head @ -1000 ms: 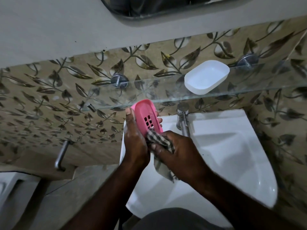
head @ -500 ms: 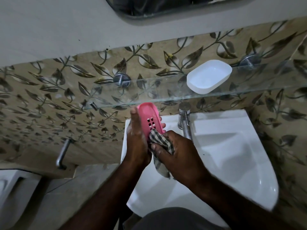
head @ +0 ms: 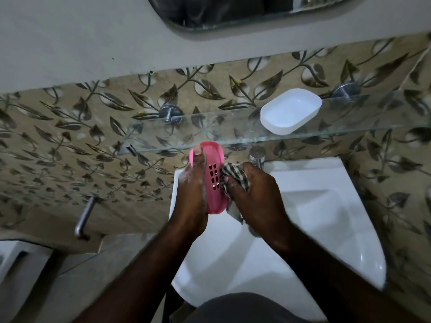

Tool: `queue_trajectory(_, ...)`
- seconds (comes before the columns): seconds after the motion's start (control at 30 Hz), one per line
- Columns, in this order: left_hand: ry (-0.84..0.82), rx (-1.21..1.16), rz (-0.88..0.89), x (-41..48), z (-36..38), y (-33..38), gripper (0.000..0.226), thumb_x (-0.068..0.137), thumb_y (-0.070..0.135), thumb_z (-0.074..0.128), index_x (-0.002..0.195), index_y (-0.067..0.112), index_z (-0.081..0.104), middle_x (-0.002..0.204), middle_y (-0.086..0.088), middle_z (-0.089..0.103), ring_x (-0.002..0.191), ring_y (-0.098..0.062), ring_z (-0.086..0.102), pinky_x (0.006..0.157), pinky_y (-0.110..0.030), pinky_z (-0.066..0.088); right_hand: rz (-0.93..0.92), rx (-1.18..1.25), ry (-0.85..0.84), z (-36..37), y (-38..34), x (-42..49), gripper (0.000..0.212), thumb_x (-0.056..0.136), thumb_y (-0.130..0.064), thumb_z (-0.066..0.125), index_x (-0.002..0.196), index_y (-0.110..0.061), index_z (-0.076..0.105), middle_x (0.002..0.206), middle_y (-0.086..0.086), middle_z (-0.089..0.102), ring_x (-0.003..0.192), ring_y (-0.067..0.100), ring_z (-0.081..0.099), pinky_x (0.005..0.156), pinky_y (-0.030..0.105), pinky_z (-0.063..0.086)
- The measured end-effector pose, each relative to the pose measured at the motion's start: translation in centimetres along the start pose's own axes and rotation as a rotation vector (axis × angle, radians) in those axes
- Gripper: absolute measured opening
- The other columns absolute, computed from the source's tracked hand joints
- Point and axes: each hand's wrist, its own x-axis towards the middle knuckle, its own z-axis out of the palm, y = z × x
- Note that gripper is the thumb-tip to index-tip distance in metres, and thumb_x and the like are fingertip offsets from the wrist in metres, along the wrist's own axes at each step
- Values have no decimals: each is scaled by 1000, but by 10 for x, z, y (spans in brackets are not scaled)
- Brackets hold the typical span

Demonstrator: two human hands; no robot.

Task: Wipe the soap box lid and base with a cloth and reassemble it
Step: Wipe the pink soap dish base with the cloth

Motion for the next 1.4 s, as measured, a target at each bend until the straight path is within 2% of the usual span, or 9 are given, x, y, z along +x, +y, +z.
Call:
queue_trajectory(0.1, 18, 33, -33, 2, -5, 6, 76, 68, 74, 55, 106, 10, 66, 97, -17, 73, 85, -34, 67, 85, -59, 53, -35, -24, -13, 3, -2, -9, 19, 87, -35, 58, 88, -16, 63, 83, -1, 68, 77, 21, 63, 69, 38, 50)
queue_trajectory(0.2, 51, -106, -71, 5, -13, 1, 105, 54, 77, 68, 130, 7, 54, 116, -24, 67, 94, -37, 67, 80, -51, 57, -59, -72, -134, 1, 1, -30, 19, 87, -37, 57, 89, -18, 63, 83, -2, 67, 78, 18, 62, 69, 38, 49)
queue_trajectory(0.37, 2, -179, -130, -8, -9, -17, 79, 77, 66, 56, 128, 5, 56, 104, -18, 68, 84, -29, 68, 70, -40, 57, -28, -75, -41, -6, 0, -21, 16, 89, -28, 65, 101, -19, 66, 93, -2, 72, 84, 17, 66, 73, 33, 51)
queue_trajectory(0.5, -44, -141, -100, -17, -6, -22, 71, 74, 65, 57, 117, 9, 62, 88, -10, 71, 71, -21, 68, 65, -33, 57, -61, -33, 2, -9, -12, 4, 26, 89, -25, 63, 113, -16, 67, 104, 0, 73, 94, 19, 67, 82, 37, 54)
queue_trajectory(0.7, 36, -198, -104, 3, -28, -10, 88, 71, 70, 59, 133, 8, 52, 119, -22, 66, 97, -34, 67, 77, -44, 55, -57, -78, -227, 2, -7, -22, 23, 86, -39, 53, 93, -22, 67, 84, -5, 71, 79, 15, 65, 73, 38, 51)
queue_trajectory(0.93, -104, -202, -171, 1, -27, -22, 61, 85, 54, 48, 121, 6, 59, 85, -5, 73, 73, -19, 70, 64, -30, 58, -28, -175, -41, 11, -22, 18, 11, 86, -27, 63, 81, -17, 66, 77, -2, 69, 71, 17, 60, 62, 26, 40)
queue_trajectory(1.1, -98, -227, -181, 16, -43, -7, 76, 80, 63, 51, 130, 5, 55, 107, -20, 69, 90, -31, 68, 79, -44, 58, -3, -159, -108, 21, -22, -10, 20, 87, -35, 59, 90, -17, 68, 83, 0, 71, 78, 19, 65, 70, 36, 51)
queue_trajectory(1.23, -63, -230, -241, 21, -52, -11, 76, 81, 67, 49, 127, 7, 58, 108, -21, 69, 91, -30, 69, 75, -42, 58, 51, -186, -185, 32, -22, -25, 18, 88, -33, 60, 90, -18, 69, 83, -1, 71, 78, 16, 64, 72, 36, 50)
queue_trajectory(1.4, -138, -322, -263, 15, -50, -17, 63, 89, 61, 44, 120, 10, 63, 107, -15, 71, 98, -32, 66, 92, -52, 51, -1, -234, -21, 41, -42, 29, 20, 84, -32, 61, 88, -14, 69, 79, 2, 70, 73, 21, 64, 66, 35, 52)
